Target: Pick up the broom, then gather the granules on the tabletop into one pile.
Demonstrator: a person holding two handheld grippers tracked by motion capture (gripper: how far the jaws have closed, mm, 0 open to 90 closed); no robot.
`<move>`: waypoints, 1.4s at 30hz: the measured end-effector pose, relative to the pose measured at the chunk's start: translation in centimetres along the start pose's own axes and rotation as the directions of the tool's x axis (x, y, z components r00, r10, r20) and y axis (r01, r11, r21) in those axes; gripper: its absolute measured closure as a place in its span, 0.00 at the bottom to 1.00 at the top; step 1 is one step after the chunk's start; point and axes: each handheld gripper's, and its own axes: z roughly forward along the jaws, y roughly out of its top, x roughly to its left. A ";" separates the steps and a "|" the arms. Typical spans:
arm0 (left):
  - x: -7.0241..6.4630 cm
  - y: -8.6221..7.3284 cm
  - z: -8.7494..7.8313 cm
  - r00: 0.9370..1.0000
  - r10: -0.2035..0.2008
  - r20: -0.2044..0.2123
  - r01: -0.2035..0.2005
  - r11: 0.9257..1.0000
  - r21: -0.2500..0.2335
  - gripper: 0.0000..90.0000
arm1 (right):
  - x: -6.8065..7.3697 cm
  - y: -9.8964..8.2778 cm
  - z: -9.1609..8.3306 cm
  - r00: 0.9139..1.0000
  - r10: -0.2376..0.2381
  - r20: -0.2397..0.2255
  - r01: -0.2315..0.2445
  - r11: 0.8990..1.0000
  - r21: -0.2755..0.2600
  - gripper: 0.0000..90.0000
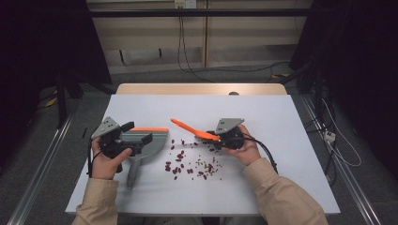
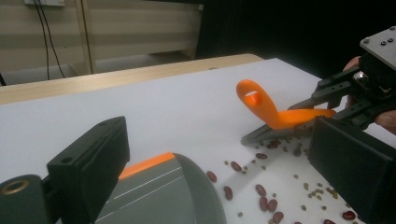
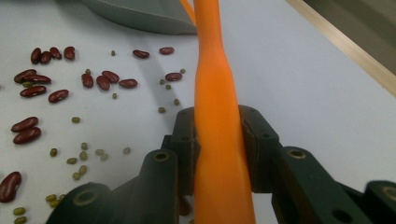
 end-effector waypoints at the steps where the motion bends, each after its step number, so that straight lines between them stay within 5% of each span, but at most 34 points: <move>1: 0.1 0.0 0.0 1.000 0.002 -0.002 -0.002 1.000 0.003 0.06 | 0.1 0.0 0.0 1.000 0.000 -0.002 0.000 1.000 -0.001 0.78; 14: 0.1 -0.1 -0.2 1.000 0.001 0.018 -0.001 1.000 0.008 0.06 | 1.3 0.1 -0.4 0.999 -0.026 -0.027 0.026 0.999 0.019 0.78; 28: -0.3 -1.7 0.1 0.998 0.021 0.054 -0.024 0.997 0.067 0.05 | 1.6 0.2 -0.8 0.999 0.013 -0.036 -0.013 1.000 0.022 0.78; 32: -0.8 -2.2 -0.3 0.996 0.034 0.084 -0.039 0.997 0.059 0.05 | 1.9 0.2 -0.8 0.999 0.018 -0.032 -0.018 1.000 0.023 0.78; 42: -0.9 -2.7 -0.6 0.996 0.041 0.085 -0.047 0.996 0.071 0.05 | 1.9 0.4 -0.9 0.999 0.034 -0.037 -0.033 0.999 0.028 0.78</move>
